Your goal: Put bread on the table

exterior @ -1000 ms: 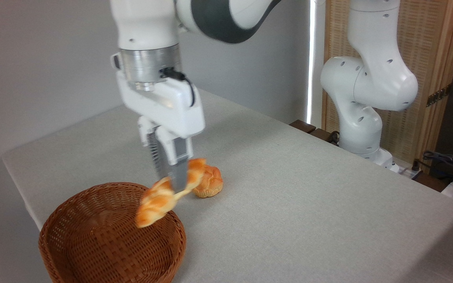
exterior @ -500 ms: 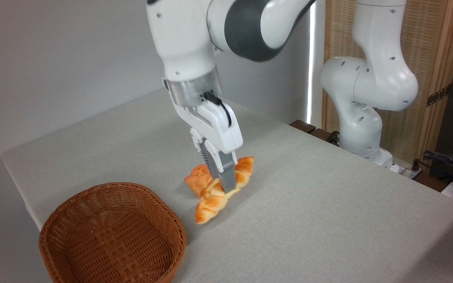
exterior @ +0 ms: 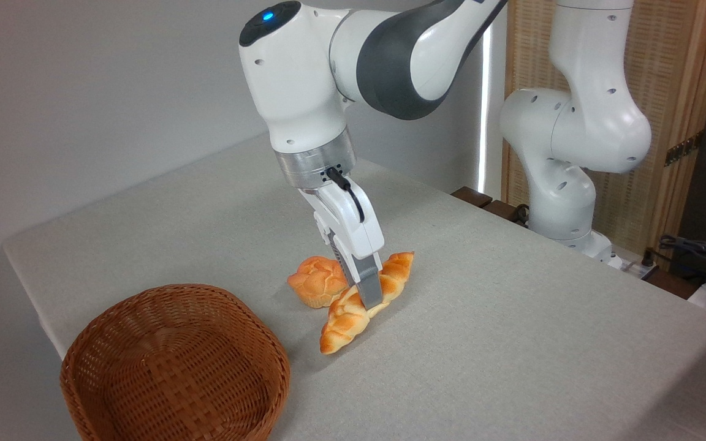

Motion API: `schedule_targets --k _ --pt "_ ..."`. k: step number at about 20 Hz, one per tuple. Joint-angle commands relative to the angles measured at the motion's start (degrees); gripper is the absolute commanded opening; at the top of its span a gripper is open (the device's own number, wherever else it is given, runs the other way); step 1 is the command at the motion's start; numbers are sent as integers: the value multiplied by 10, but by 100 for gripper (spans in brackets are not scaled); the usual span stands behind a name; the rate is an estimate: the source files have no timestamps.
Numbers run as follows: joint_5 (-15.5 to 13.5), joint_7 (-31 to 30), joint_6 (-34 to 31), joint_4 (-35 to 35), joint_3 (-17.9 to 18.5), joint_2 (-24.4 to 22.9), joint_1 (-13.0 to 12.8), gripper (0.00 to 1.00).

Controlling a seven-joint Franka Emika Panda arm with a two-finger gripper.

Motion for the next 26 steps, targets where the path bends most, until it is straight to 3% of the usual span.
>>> schedule_targets --k 1,16,20,26 --pt "-4 12 4 -5 6 -6 -5 100" --pt "-13 -2 -14 26 6 -11 -4 100" --pt "-50 -78 -84 134 4 -6 -1 100" --pt "-55 -163 -88 203 -3 -1 -1 100"
